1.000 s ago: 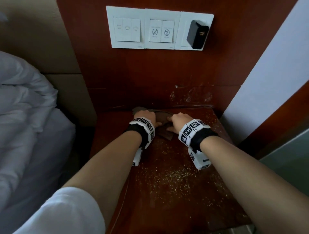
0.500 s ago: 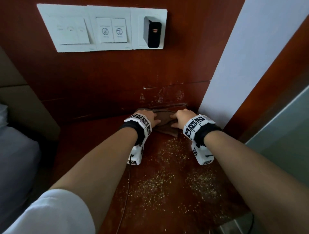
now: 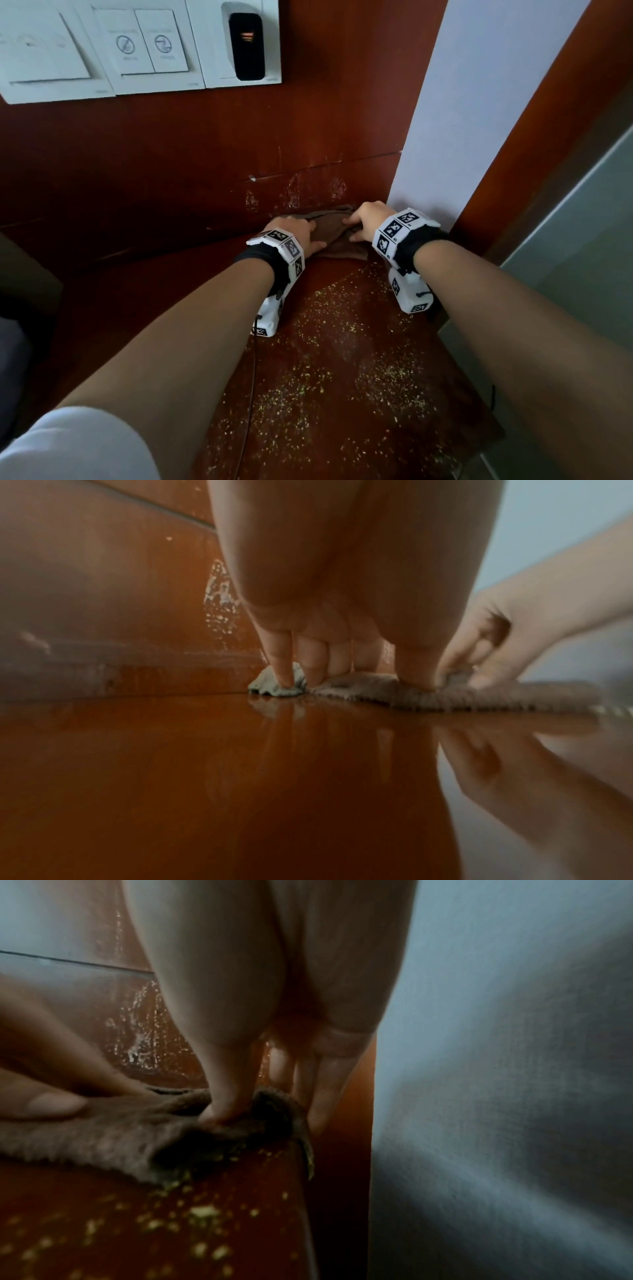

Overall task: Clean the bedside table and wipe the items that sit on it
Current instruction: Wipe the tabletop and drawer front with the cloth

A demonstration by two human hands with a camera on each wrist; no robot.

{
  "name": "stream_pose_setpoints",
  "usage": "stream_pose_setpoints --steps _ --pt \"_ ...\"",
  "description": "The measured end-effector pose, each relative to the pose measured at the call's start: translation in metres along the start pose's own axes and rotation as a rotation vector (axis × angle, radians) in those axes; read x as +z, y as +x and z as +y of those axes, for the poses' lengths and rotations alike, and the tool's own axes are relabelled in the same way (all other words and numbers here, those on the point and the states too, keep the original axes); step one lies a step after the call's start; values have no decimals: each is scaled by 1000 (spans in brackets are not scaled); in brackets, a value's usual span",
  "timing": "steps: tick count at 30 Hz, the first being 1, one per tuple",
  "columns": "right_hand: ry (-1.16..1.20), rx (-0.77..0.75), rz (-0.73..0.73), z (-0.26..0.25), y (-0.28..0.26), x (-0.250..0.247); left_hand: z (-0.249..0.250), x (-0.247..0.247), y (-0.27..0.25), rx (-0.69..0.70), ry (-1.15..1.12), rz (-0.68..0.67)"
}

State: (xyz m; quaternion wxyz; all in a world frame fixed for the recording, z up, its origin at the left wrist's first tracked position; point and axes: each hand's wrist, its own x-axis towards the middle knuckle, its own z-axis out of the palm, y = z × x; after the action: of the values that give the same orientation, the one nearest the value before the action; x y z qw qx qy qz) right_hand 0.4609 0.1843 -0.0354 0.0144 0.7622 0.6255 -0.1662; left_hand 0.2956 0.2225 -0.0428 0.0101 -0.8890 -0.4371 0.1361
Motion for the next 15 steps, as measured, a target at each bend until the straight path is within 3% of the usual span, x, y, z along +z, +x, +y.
stream_pose_setpoints --steps 15 --pt "-6 -6 -13 16 -54 15 27 4 -29 75 -7 -14"
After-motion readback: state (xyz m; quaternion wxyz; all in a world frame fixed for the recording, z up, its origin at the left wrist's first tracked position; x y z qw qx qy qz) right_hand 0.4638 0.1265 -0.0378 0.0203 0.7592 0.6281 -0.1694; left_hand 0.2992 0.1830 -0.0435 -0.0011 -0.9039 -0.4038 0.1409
